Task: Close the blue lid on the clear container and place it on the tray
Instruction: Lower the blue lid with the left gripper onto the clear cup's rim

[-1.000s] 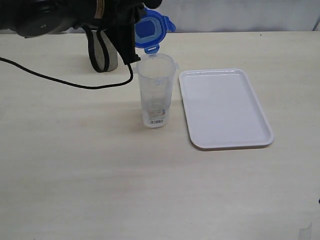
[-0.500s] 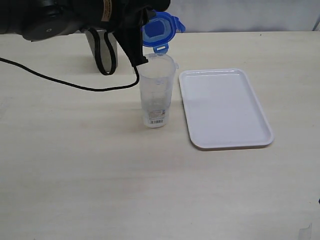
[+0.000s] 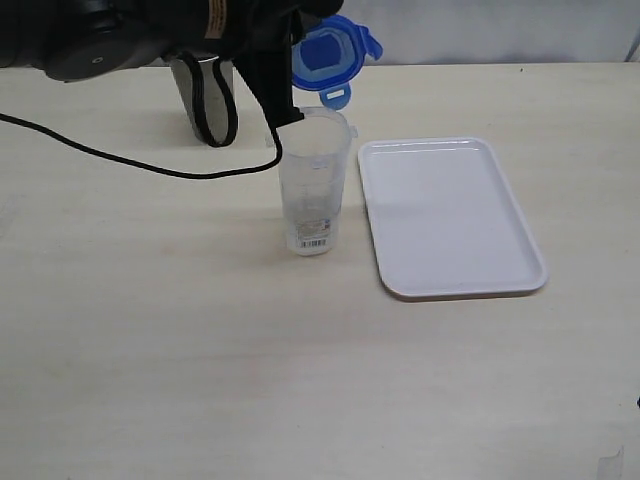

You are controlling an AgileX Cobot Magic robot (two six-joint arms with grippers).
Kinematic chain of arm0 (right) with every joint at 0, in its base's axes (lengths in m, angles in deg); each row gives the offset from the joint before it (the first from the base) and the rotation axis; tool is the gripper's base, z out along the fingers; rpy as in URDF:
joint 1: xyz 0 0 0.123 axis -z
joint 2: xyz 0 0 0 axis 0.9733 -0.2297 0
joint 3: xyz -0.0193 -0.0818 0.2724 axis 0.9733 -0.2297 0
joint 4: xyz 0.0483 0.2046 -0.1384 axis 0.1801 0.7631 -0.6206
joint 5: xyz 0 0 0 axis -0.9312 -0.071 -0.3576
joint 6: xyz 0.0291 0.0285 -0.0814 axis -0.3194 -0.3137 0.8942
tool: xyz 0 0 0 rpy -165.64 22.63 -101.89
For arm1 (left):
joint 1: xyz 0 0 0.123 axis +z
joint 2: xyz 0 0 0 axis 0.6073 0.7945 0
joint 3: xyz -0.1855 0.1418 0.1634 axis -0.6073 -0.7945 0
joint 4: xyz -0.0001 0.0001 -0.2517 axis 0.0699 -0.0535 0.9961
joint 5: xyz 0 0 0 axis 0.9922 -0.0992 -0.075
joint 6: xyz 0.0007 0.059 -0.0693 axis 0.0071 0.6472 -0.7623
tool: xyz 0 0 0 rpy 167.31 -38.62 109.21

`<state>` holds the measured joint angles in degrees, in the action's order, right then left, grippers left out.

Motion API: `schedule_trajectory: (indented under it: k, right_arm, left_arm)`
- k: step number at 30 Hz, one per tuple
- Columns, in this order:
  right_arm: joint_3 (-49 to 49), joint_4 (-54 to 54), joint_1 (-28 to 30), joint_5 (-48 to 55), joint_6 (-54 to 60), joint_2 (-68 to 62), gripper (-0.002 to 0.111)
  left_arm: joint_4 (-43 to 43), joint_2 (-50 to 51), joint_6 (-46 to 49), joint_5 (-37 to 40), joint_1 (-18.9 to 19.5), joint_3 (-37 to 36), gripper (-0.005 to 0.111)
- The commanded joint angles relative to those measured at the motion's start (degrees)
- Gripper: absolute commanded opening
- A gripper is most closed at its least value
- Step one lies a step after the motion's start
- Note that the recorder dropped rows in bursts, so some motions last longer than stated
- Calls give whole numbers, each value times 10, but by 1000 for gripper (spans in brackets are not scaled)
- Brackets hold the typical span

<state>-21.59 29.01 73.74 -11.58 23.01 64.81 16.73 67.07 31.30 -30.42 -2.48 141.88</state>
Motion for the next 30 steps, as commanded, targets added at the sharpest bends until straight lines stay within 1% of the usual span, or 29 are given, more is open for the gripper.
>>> schedule_trajectory:
  k: [1,3,5,9,16,24,30]
  right_arm:
    - [-1,3,2,-2,-1,3,4]
    - [-1,3,2,-2,-1,3,4]
    - [-1,3,2,-2,-1,3,4]
    - [-1,3,2,-2,-1,3,4]
    - [-1,3,2,-2,-1,3,4]
    - [-1,3,2,-2,-1,3,4]
    - [-1,3,2,-2,-1,3,4]
  left_arm:
    - [2,0,1,-6,1,4,0]
    - [2,0,21,24,1,4,0]
    - [-24,0,30,72,1,4,0]
    - [-28,0,29,107,1,4,0]
    - [-22,0,29,71,1,4,0]
    - [-27,0,29,87,-22,4,0]
    - [-31,0,29,90,-22,4,0]
